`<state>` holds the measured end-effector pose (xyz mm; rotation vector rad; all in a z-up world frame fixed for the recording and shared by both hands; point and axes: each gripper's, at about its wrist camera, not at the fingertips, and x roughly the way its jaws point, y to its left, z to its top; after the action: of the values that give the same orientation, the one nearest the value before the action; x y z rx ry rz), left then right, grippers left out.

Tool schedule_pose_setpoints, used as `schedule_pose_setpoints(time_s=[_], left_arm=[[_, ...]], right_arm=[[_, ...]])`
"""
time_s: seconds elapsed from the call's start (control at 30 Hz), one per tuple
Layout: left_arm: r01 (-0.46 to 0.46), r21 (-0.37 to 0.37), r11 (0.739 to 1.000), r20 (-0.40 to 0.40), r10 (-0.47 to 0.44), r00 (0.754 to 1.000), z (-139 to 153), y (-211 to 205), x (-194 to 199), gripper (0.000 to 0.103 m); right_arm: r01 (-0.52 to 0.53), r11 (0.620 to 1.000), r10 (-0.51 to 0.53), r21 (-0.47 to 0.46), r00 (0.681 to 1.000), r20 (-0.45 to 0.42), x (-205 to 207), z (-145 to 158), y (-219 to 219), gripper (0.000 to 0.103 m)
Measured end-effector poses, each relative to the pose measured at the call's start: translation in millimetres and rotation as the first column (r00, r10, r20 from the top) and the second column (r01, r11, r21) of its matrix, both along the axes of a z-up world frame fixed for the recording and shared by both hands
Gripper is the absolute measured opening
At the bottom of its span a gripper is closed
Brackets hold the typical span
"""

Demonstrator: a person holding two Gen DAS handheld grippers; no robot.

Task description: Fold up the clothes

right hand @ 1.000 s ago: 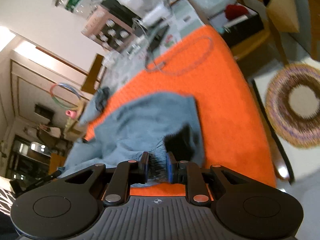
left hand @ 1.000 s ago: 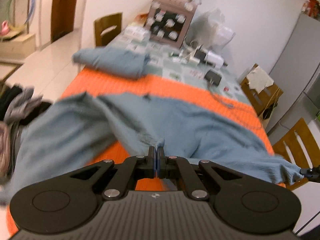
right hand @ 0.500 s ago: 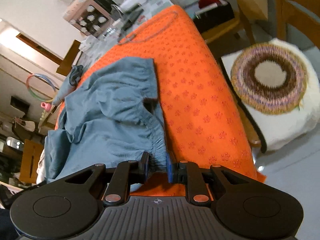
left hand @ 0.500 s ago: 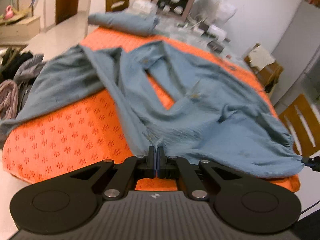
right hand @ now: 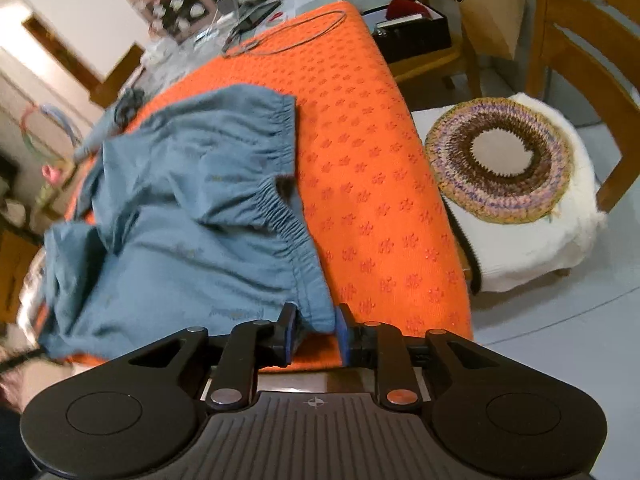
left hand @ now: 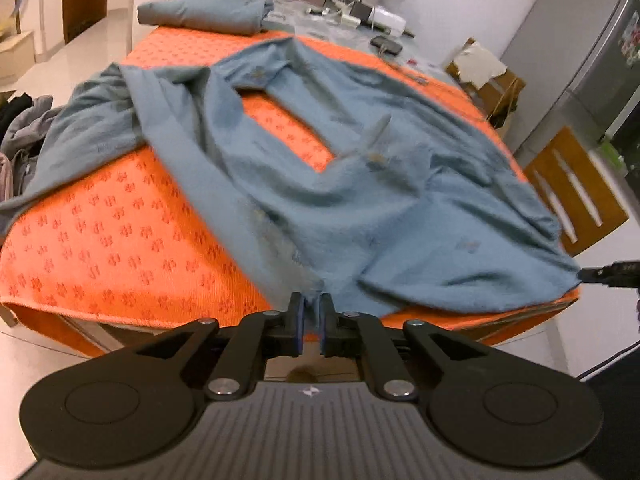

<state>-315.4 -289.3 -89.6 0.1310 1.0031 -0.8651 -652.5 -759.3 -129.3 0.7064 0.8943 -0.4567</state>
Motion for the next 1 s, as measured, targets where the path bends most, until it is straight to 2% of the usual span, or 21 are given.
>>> schedule_pose_setpoints(time_s=[0.13, 0.27, 0.37, 0.47, 0.6, 0.77, 0.9, 1.0], left_arm=[[-0.053, -0.05, 0.997, 0.034, 0.055, 0.998, 24, -9, 23, 0.017], [-0.121, -0.058, 0.991, 0.096, 0.127, 0.987, 40, -39, 60, 0.025], [-0.165, -0.05, 0.985, 0.129, 0.17, 0.977, 44, -65, 95, 0.03], [-0.17, -0.043, 0.984, 0.172, 0.175, 0.969, 49, -95, 126, 0.034], [-0.141, -0.029, 0.99, 0.235, 0.144, 0.961, 57, -136, 161, 0.034], [-0.057, 0.028, 0.998, 0.292, 0.047, 0.955, 54, -192, 198, 0.039], [0.051, 0.09, 0.995, 0.29, -0.075, 0.954, 38, -242, 229, 0.043], [0.146, 0.124, 0.981, 0.272, -0.175, 0.946, 21, -273, 247, 0.048]], right_arm=[[-0.029, 0.996, 0.031, -0.083, 0.999, 0.025, 9, 31, -2, 0.026], [-0.026, 0.989, 0.034, -0.143, 0.998, 0.054, 27, 58, -17, 0.031], [-0.024, 0.986, 0.035, -0.167, 0.997, 0.068, 51, 64, -38, 0.031], [-0.03, 0.985, 0.043, -0.173, 0.996, 0.073, 79, 59, -60, 0.032], [-0.048, 0.986, 0.057, -0.159, 0.997, 0.056, 116, 42, -90, 0.032], [-0.071, 0.988, 0.077, -0.135, 0.996, 0.036, 153, 18, -120, 0.035], [-0.08, 0.991, 0.081, -0.109, 0.997, 0.009, 176, -1, -133, 0.04], [-0.076, 0.993, 0.076, -0.095, 0.997, -0.006, 187, -12, -137, 0.043]])
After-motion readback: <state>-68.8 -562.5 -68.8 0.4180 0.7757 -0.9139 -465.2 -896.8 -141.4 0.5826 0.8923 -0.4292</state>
